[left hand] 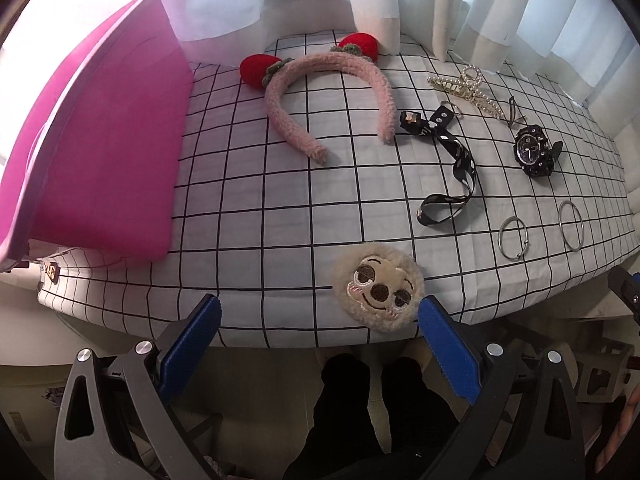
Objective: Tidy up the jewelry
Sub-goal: 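Close the left gripper on the sloth plush while the right gripper grasps the silver ring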
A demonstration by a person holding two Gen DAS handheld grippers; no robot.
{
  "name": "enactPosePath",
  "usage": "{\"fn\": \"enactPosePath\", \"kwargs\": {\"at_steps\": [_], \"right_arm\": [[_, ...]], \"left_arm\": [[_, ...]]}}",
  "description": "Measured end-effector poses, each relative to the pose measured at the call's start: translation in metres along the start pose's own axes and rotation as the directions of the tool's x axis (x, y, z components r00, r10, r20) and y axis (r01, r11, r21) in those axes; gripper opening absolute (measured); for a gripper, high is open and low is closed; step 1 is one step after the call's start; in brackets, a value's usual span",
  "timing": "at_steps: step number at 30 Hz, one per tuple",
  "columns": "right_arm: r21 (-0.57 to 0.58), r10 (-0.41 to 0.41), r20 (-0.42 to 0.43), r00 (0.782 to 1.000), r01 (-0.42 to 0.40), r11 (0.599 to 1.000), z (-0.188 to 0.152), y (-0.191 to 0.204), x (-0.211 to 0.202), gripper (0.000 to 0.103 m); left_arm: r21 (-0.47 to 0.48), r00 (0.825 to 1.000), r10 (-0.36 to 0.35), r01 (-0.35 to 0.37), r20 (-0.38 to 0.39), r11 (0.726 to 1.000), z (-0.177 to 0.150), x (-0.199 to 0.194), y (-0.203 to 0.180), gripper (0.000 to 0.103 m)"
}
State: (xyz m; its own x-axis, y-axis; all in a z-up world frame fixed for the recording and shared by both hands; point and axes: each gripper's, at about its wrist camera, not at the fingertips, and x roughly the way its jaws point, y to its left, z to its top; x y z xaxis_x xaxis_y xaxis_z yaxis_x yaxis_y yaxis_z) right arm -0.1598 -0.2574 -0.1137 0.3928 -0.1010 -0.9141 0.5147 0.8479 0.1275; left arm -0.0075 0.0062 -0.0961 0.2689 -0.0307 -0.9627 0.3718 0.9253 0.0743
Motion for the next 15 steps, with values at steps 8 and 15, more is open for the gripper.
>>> {"fn": "enactPosePath", "kwargs": {"at_steps": [8, 15], "right_arm": [[-0.041, 0.011, -0.012, 1.000, -0.011, 0.999, 0.009, -0.048, 0.028, 0.094], [-0.135, 0.061, -0.008, 0.998, -0.061, 0.989, 0.013, -0.071, 0.061, 0.094]], "left_arm": [[-0.121, 1.000, 0.017, -0.014, 0.021, 0.993, -0.024, 0.016, -0.005, 0.097], [-0.217, 0.995, 0.072, -0.056, 0.067, 0.975, -0.045, 0.027, -0.026, 0.097]]}}
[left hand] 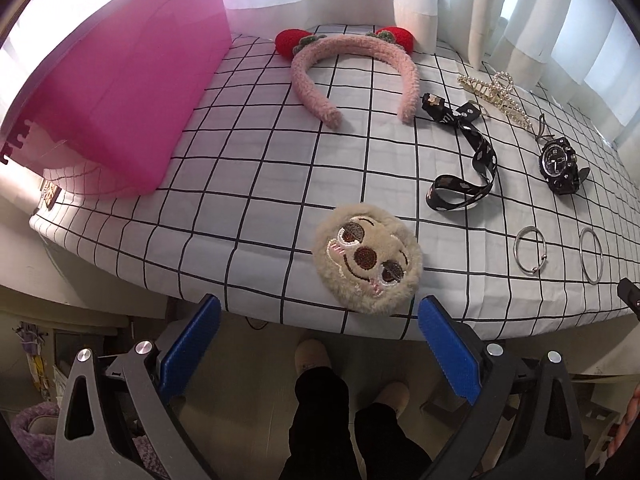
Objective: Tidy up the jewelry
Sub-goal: 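Close the left gripper on the sloth plush while the right gripper grasps the silver ring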
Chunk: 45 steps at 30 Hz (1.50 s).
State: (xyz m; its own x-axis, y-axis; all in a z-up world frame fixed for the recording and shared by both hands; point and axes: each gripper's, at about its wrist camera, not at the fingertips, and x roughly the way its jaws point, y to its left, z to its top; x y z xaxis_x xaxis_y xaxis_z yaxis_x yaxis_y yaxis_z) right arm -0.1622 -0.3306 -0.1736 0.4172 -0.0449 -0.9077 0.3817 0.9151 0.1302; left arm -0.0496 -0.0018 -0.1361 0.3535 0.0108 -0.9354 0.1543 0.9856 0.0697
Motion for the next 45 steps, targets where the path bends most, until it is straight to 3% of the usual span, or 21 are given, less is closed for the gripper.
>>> {"fn": "enactPosePath", "kwargs": {"at_steps": [5, 11, 19, 26, 35, 45], "right_arm": [[-0.019, 0.039, 0.001, 0.999, -0.039, 0.999, 0.000, -0.012, 0.021, 0.094], [-0.019, 0.046, 0.043, 0.998, -0.045, 0.999, 0.006, -0.017, 0.033, 0.094], [-0.027, 0.021, 0.069, 0.997, -0.019, 0.999, 0.015, -0.025, 0.046, 0.094], [-0.071, 0.025, 0.041, 0.999, -0.022, 0.997, 0.016, -0.017, 0.059, 0.094], [-0.130, -0.041, 0.057, 0.998, 0.048, 0.990, 0.019, -0.007, 0.068, 0.094], [-0.153, -0.036, 0.164, 0.986, 0.062, 0.986, 0.008, -0.008, 0.067, 0.094]], "left_arm": [[-0.036, 0.998, -0.026, 0.028, 0.054, 0.999, 0.001, 0.008, -0.011, 0.097], [-0.060, 0.998, -0.020, 0.023, 0.062, 0.998, 0.005, 0.031, -0.015, 0.097], [-0.081, 0.998, -0.011, 0.016, 0.066, 0.997, 0.004, 0.054, -0.017, 0.097], [-0.086, 0.998, 0.006, 0.000, 0.062, 0.996, 0.003, 0.062, -0.016, 0.097], [-0.091, 0.998, -0.001, 0.007, 0.069, 0.996, 0.007, 0.066, -0.014, 0.098], [-0.124, 0.989, -0.012, 0.030, 0.145, 0.992, -0.004, 0.066, -0.012, 0.098]]}}
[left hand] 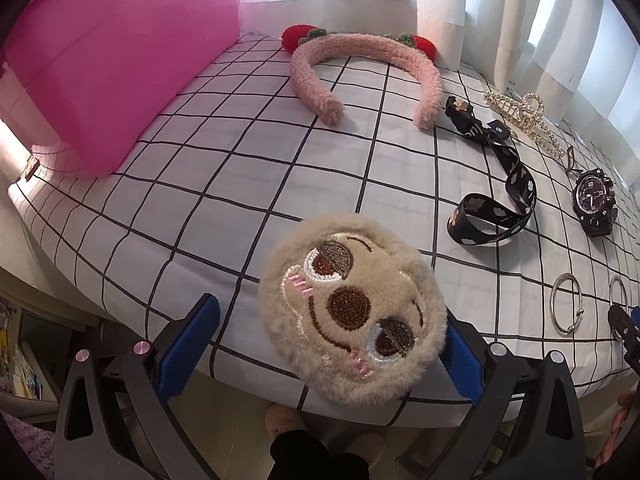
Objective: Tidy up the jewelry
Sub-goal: 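Close the left gripper on the sloth plush while the right gripper grasps the silver ring, then lift the plush with the left gripper while the right gripper lifts the ring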
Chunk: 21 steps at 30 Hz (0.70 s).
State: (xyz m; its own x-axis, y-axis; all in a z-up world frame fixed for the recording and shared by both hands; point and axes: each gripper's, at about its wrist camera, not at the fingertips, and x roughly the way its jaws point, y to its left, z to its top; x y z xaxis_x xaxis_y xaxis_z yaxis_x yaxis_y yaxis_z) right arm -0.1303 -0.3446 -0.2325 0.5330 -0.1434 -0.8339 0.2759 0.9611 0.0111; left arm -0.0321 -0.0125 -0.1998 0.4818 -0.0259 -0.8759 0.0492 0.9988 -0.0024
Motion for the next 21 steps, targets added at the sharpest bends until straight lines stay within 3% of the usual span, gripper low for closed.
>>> {"fn": "enactPosePath", "kwargs": {"at_steps": [8, 11, 12, 13, 14, 17, 21], "right_arm": [[-0.013, 0.016, 0.006, 1.000, -0.016, 1.000, 0.002, 0.001, -0.001, 0.094], [-0.025, 0.026, 0.010, 1.000, -0.026, 0.999, 0.001, 0.002, -0.002, 0.092], [-0.037, 0.035, 0.016, 0.999, -0.034, 0.999, 0.001, 0.004, -0.004, 0.086], [-0.052, 0.041, 0.025, 0.999, -0.039, 0.998, 0.001, 0.007, -0.007, 0.074], [-0.063, 0.032, 0.022, 0.999, -0.031, 0.998, 0.001, 0.010, -0.008, 0.070], [-0.053, 0.042, 0.025, 0.999, -0.041, 0.998, 0.001, 0.008, -0.008, 0.070], [-0.036, 0.061, 0.032, 0.998, -0.060, 0.998, -0.001, 0.005, -0.010, 0.070]], "left_arm": [[0.017, 1.000, -0.005, 0.005, 0.020, 1.000, -0.003, -0.003, -0.002, 0.092], [0.047, 0.999, -0.022, 0.020, 0.040, 0.999, -0.005, -0.008, -0.007, 0.078], [0.052, 0.999, -0.025, 0.023, 0.047, 0.998, -0.006, -0.010, -0.009, 0.072], [0.054, 0.998, -0.029, 0.026, 0.051, 0.998, -0.006, -0.011, -0.011, 0.067], [0.058, 0.998, -0.032, 0.029, 0.053, 0.998, -0.006, -0.012, -0.013, 0.064], [0.071, 0.998, -0.038, 0.034, 0.056, 0.997, -0.007, -0.014, -0.019, 0.052], [0.072, 0.997, -0.058, 0.054, 0.051, 0.996, -0.005, -0.015, -0.019, 0.046]]}}
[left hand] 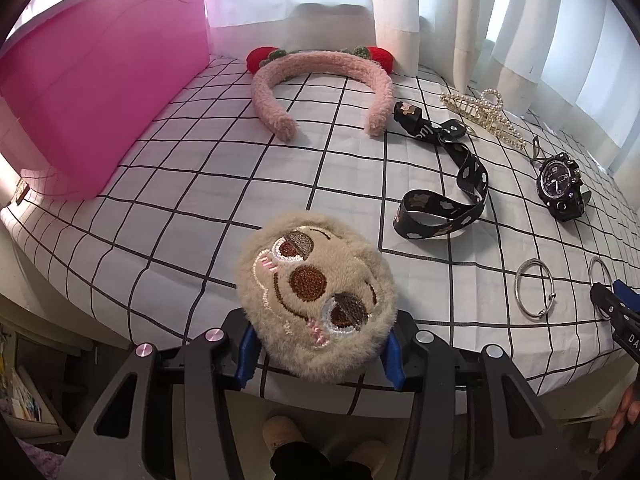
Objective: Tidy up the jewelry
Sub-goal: 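Lift the plush with the left gripper while the right gripper lifts the ring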
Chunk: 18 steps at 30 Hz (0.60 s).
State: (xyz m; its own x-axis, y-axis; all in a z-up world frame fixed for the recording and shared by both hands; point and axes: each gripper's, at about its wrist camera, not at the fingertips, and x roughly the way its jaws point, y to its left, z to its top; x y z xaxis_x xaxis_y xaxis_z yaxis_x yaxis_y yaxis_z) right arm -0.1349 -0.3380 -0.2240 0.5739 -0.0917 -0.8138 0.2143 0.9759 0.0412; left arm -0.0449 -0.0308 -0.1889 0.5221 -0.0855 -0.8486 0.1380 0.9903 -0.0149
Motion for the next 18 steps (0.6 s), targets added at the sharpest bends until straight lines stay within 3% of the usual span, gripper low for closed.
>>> {"fn": "enactPosePath", "kwargs": {"at_steps": [18], "right_arm": [[-0.017, 0.055, 0.086, 0.995, -0.053, 0.998, 0.023, 0.008, -0.034, 0.070]], "left_arm": [[-0.020, 0.995, -0.030, 0.032, 0.092, 0.999, 0.025, -0.045, 0.004, 0.045]]}}
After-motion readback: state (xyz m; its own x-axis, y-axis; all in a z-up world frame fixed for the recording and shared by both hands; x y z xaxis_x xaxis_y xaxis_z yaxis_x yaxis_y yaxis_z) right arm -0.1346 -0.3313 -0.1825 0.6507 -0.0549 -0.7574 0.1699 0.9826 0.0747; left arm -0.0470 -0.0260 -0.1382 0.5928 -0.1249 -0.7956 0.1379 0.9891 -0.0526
